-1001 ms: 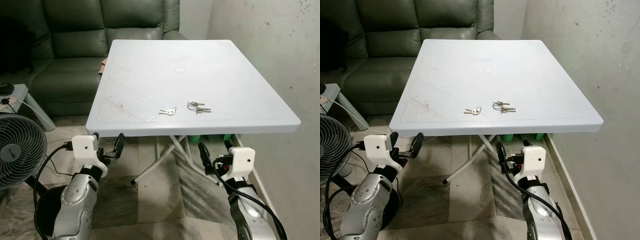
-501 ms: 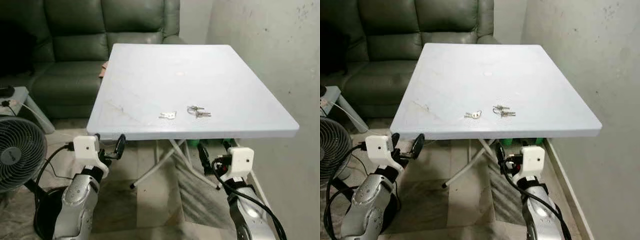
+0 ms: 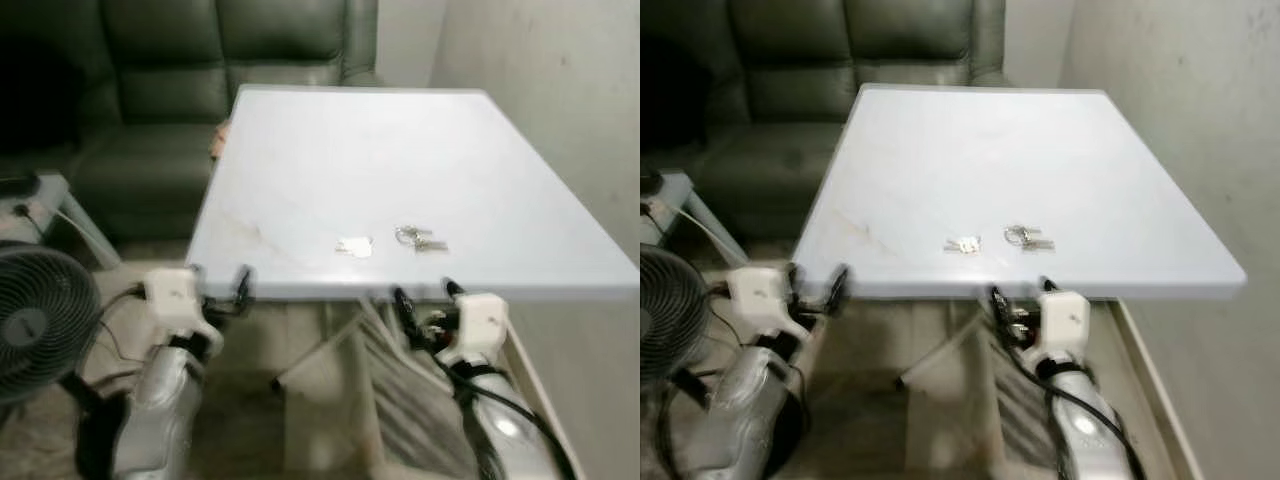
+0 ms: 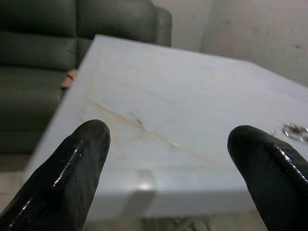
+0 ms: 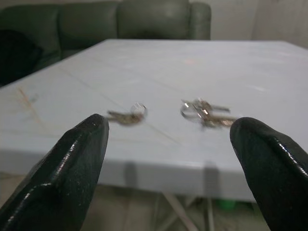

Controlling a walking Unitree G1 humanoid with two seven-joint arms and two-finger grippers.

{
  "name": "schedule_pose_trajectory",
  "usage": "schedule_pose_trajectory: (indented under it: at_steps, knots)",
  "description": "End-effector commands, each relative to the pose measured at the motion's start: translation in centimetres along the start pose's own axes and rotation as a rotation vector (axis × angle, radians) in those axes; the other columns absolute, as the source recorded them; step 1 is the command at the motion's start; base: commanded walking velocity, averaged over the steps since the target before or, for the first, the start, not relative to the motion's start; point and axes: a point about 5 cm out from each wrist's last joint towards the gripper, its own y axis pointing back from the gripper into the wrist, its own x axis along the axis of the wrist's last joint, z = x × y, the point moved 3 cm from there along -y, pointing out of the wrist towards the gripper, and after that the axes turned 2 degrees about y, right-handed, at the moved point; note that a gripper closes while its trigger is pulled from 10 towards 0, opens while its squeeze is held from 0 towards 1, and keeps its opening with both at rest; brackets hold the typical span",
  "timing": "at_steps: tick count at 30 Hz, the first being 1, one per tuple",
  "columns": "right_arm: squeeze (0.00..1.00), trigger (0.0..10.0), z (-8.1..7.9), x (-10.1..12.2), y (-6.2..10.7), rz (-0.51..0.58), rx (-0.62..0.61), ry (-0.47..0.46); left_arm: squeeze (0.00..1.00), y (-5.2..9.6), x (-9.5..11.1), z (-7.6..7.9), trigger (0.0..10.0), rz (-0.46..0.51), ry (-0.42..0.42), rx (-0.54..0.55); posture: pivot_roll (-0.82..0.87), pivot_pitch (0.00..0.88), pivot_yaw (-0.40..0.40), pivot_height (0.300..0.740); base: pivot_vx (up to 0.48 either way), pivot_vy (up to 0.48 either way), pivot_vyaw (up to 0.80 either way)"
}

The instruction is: Hang keys on a hook

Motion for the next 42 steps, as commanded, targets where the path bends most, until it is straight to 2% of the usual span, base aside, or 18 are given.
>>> schedule_pose_trajectory:
  at_steps: [1,9,21,29,35,38,40,42]
  knots:
    - [0.0,10.0,-0.9,0.5,-0.3,0.017,0.019,-0.015,0.0,0.3,0.4,-1.0,10.0,0.006,-0.013,0.035,0.0,0.0,0.011,0.74,0.277,0.266,0.0]
    - [0.0,10.0,-1.0,0.4,-0.3,0.015,0.023,-0.016,0.0,0.4,0.5,-1.0,10.0,0.006,-0.023,0.037,0.0,0.0,0.011,0.74,0.279,0.27,0.0]
    - [0.0,10.0,-1.0,0.5,-0.4,0.015,0.028,-0.015,0.0,0.4,0.5,-0.9,10.0,0.006,-0.067,0.036,0.01,0.0,0.006,0.74,0.321,0.0,0.0]
    - [0.0,10.0,-1.2,0.4,-0.3,0.01,0.034,-0.012,0.0,0.4,0.1,-0.2,10.0,-0.015,-0.091,0.022,0.01,0.0,0.004,0.74,0.0,0.0,0.0]
    - [0.0,10.0,-1.1,0.5,-0.4,0.008,0.03,-0.01,0.0,0.4,0.1,0.8,10.0,-0.012,-0.134,-0.033,0.01,0.0,0.0,0.74,0.0,0.0,0.0]
    - [0.0,10.0,-0.9,0.6,-0.7,0.006,0.018,-0.005,0.0,0.5,-0.2,2.3,10.0,-0.013,-0.162,-0.108,0.01,0.0,-0.003,0.74,0.0,0.0,0.0]
    - [0.0,10.0,-0.8,0.6,-0.7,0.006,0.016,-0.004,0.0,0.6,-0.2,2.5,10.0,-0.013,-0.163,-0.119,0.01,0.0,-0.005,0.74,0.0,0.0,0.0]
    - [0.0,10.0,-0.5,0.6,-0.9,0.001,-0.008,0.008,0.0,0.8,-0.5,3.4,10.0,-0.017,-0.178,-0.166,0.02,0.0,-0.008,0.74,0.0,0.0,0.0]
